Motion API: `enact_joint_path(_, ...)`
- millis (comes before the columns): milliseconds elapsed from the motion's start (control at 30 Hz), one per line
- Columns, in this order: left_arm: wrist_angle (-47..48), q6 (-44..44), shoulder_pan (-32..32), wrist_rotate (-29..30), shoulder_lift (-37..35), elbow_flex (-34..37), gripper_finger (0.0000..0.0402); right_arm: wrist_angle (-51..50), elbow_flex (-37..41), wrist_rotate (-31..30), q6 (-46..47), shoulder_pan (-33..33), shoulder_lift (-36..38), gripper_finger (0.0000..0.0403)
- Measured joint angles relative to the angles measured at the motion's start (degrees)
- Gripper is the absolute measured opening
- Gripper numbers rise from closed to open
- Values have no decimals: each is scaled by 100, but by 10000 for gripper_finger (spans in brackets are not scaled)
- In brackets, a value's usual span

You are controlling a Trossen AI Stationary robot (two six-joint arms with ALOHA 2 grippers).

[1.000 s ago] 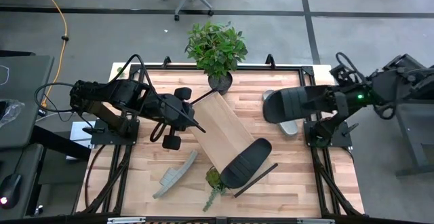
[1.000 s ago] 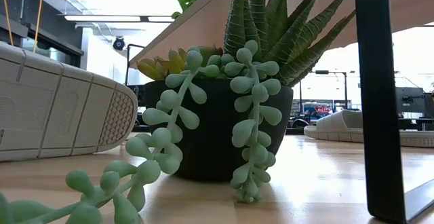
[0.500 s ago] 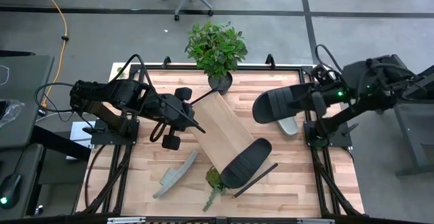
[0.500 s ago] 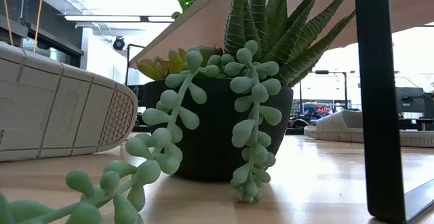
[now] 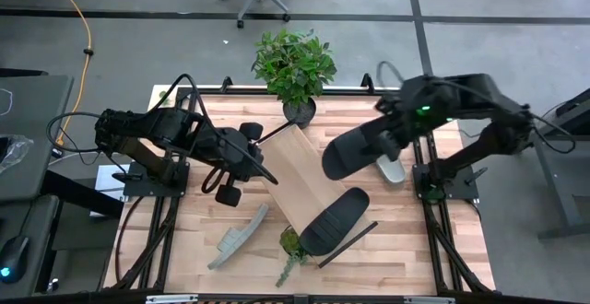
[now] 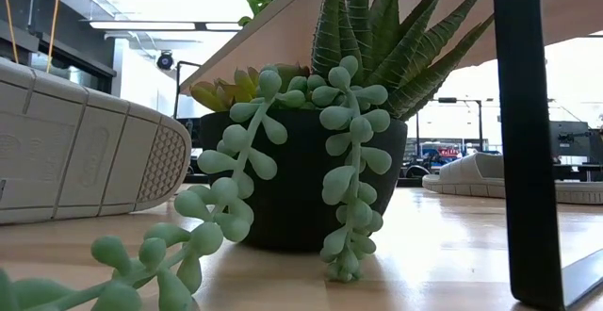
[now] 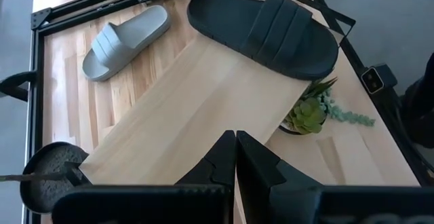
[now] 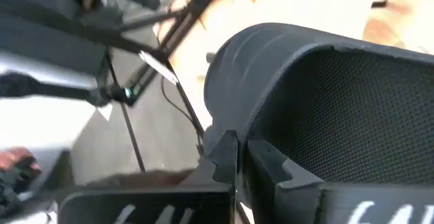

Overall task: Pick and place slides into the shelf
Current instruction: Put the black slide on the shelf

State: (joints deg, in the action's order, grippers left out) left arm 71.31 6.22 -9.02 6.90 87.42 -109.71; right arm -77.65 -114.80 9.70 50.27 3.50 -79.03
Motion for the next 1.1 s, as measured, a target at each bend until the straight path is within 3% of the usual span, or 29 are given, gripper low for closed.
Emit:
enact_joint_path(267,252,-24,0,-29,0,0,3,226,0,277,-581,-47,-427,0)
enact_joint_path(533,378,-46,-2,-435,0,0,3,434,179,643,-908,-251,-496,0)
enact_joint_path(833,404,-46,-2,-450,0,0,3,1065,1120,1322,-1162,-571,-443,0)
enact_joint_path(1100,633,-61,-2,-481,0,0,3,2408,2262,1774,-1011,-616,-400,0)
